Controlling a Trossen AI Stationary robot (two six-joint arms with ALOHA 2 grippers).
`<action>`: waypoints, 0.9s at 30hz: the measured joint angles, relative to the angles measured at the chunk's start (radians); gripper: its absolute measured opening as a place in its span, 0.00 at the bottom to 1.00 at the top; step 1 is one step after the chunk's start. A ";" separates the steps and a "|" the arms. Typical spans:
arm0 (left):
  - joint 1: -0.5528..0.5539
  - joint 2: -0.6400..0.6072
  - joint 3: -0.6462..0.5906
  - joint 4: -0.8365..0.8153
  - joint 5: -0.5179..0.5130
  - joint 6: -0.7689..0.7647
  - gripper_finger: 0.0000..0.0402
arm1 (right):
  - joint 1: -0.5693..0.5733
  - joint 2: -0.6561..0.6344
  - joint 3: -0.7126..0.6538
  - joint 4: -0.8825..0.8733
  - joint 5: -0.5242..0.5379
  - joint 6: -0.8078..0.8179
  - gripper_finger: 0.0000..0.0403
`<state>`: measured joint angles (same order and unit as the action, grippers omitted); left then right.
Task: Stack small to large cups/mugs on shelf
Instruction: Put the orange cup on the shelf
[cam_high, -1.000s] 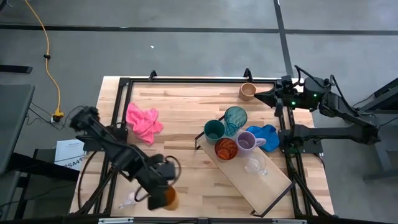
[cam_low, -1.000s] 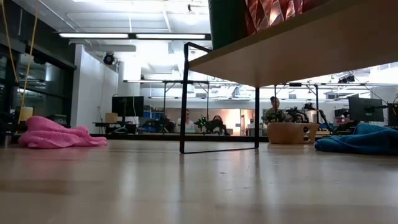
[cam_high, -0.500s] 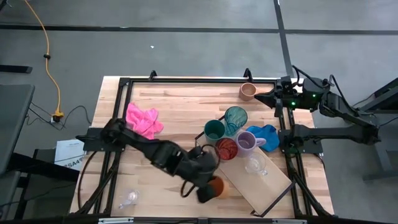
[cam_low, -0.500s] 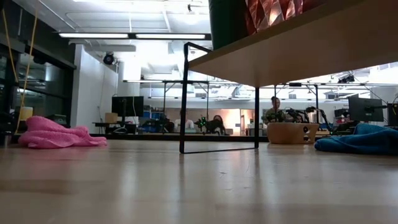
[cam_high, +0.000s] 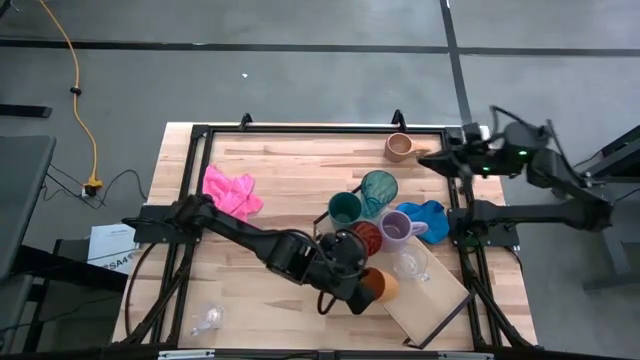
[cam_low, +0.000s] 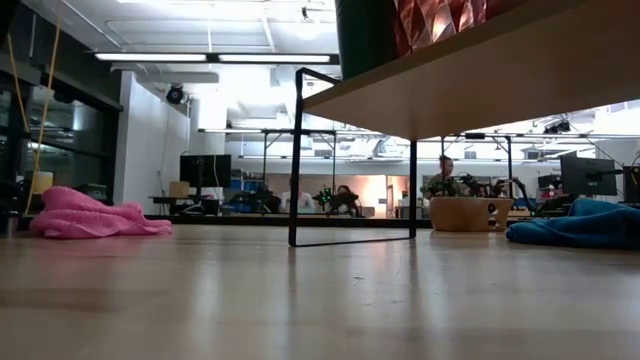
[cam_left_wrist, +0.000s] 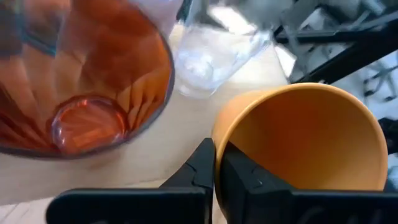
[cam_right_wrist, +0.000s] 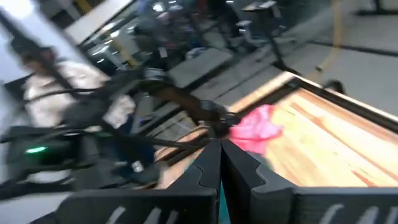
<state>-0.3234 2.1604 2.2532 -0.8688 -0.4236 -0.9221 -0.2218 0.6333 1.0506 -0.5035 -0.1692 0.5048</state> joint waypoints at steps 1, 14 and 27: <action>0.002 0.003 0.000 -0.018 0.001 -0.003 0.00 | 0.016 0.001 0.027 -0.020 -0.002 -0.017 0.00; 0.028 0.019 0.000 -0.015 -0.023 -0.030 0.00 | 0.255 0.172 0.335 -0.463 0.104 -0.112 0.00; 0.036 0.019 0.000 -0.023 -0.010 -0.036 0.00 | 0.650 0.217 0.290 -0.215 0.181 -0.067 0.00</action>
<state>-0.2871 2.1792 2.2528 -0.8922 -0.4334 -0.9577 0.4284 0.8501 1.3407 -0.7182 0.0119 0.4374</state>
